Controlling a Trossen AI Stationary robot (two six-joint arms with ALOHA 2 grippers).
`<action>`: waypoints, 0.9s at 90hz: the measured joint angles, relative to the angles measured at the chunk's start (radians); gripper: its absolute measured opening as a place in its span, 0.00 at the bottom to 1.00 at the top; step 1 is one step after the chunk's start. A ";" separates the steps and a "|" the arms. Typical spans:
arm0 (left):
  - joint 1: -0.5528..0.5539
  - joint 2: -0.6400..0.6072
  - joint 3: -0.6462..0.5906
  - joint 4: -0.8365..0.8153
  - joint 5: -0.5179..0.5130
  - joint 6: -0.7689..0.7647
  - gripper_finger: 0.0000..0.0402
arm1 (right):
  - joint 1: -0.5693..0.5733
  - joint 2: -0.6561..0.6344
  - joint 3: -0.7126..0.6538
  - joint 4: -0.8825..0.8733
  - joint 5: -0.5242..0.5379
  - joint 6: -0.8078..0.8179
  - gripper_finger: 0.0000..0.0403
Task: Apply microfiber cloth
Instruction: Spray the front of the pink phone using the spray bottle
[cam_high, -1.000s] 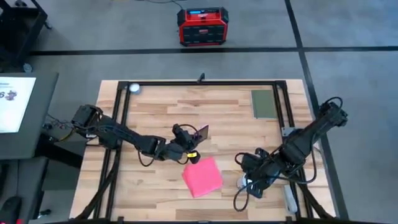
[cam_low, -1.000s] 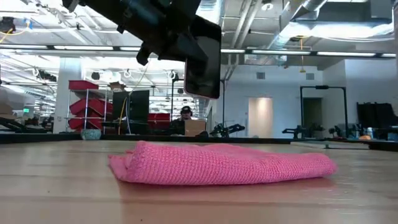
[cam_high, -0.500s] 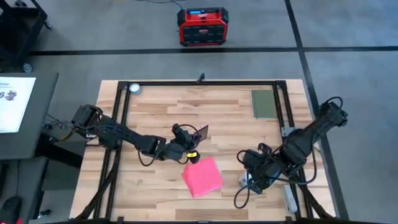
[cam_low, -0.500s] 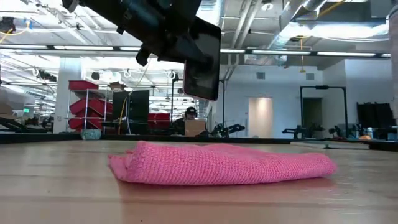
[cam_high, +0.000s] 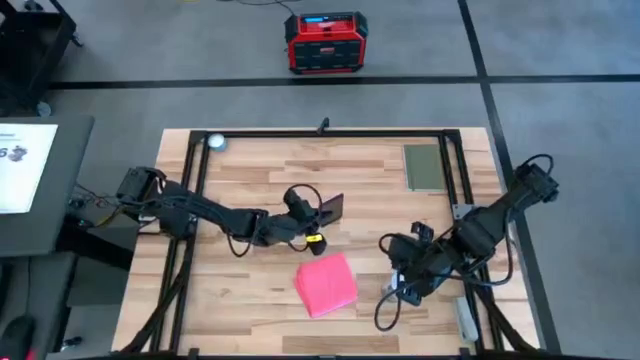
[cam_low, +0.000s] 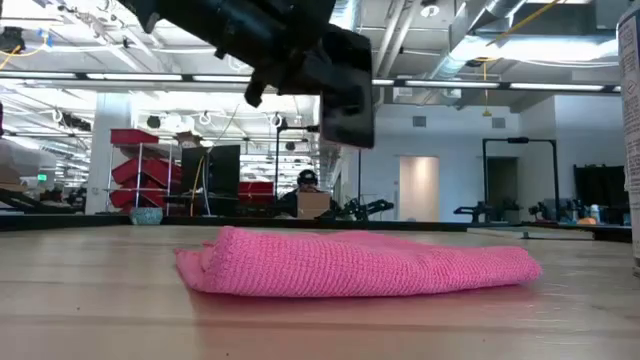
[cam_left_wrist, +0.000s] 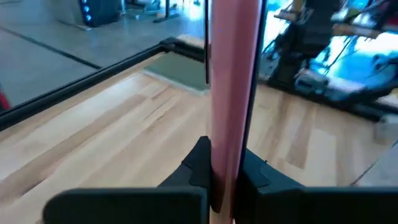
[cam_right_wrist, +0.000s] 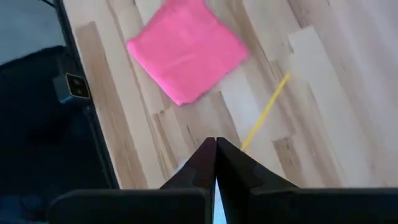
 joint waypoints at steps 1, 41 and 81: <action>0.000 0.006 0.000 0.004 0.002 0.001 0.01 | 0.000 0.000 0.000 -0.002 0.000 0.002 0.00; -0.003 0.140 0.072 0.070 0.043 -0.060 0.01 | 0.010 0.000 0.001 -0.047 -0.046 0.060 0.00; -0.040 0.161 0.090 0.103 -0.007 -0.096 0.01 | 0.010 0.000 0.001 -0.049 -0.061 0.078 0.00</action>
